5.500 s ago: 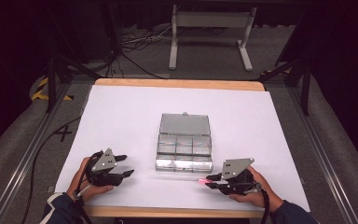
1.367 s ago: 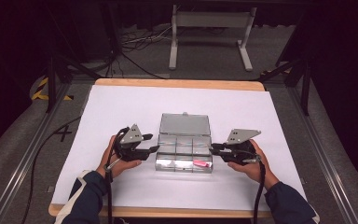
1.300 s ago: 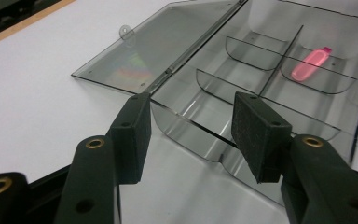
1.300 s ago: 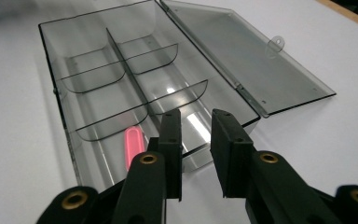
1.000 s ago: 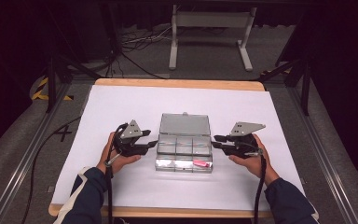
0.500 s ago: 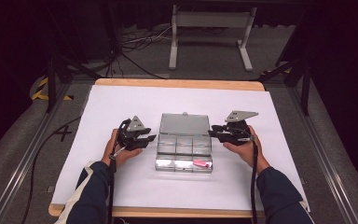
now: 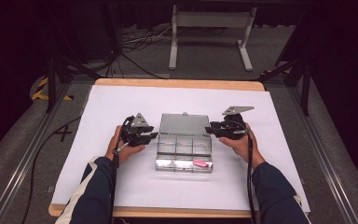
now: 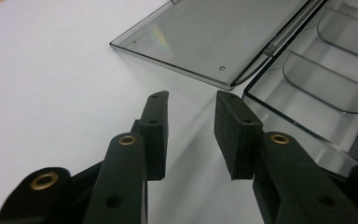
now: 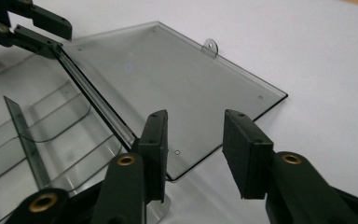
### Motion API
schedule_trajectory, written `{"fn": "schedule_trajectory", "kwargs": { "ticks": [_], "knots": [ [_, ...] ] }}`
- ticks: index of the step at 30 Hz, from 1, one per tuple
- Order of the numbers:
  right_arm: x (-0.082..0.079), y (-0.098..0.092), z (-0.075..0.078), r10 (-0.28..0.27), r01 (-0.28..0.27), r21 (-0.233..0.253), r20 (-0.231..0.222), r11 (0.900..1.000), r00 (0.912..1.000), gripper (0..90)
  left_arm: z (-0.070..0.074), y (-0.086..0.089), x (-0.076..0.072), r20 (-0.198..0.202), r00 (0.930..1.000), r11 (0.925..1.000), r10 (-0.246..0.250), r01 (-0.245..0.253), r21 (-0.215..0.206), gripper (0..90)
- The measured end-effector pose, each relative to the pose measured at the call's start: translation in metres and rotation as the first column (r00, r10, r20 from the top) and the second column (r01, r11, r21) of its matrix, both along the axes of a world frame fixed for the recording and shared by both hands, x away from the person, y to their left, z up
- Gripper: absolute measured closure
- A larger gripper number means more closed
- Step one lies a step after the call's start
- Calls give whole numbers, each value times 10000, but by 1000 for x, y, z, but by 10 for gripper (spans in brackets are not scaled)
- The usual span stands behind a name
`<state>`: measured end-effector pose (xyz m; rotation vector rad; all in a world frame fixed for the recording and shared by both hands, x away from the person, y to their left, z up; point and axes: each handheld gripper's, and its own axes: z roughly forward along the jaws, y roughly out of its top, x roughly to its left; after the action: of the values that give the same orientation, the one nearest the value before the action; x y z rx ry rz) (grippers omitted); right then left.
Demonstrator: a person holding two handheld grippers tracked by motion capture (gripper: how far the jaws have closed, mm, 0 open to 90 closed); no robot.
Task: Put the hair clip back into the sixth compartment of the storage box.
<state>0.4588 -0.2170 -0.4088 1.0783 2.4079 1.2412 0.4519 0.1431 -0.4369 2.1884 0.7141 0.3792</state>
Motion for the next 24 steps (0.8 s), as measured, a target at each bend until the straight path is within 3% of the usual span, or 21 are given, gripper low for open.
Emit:
{"fn": "schedule_trajectory", "kwargs": {
  "ticks": [7,11,13,16,18,24],
  "knots": [
    [6,3,-8,-343,343,-14,-424,9994,9985,567,-3,-3,5,-77,9999,9999,68,-67,114,667],
    [9,0,-11,-460,490,349,-813,9982,9956,553,-2,-5,11,-116,9998,9999,137,-137,-3,698],
    [12,-2,-12,-546,609,529,-1136,9967,9920,503,-3,-5,13,-305,9994,9998,150,-153,-107,705],
    [18,-7,-17,-250,500,1284,-1893,9905,9816,493,-5,-7,16,-386,9992,9999,97,-99,-58,717],
    [21,-9,-19,-340,642,1403,-2076,9880,9776,450,-6,-9,19,-410,9991,9999,120,-120,2,715],
    [23,-7,-20,-296,614,1437,-2136,9877,9765,447,-8,-17,24,-575,9983,9995,32,-14,306,715]
  ]
}}
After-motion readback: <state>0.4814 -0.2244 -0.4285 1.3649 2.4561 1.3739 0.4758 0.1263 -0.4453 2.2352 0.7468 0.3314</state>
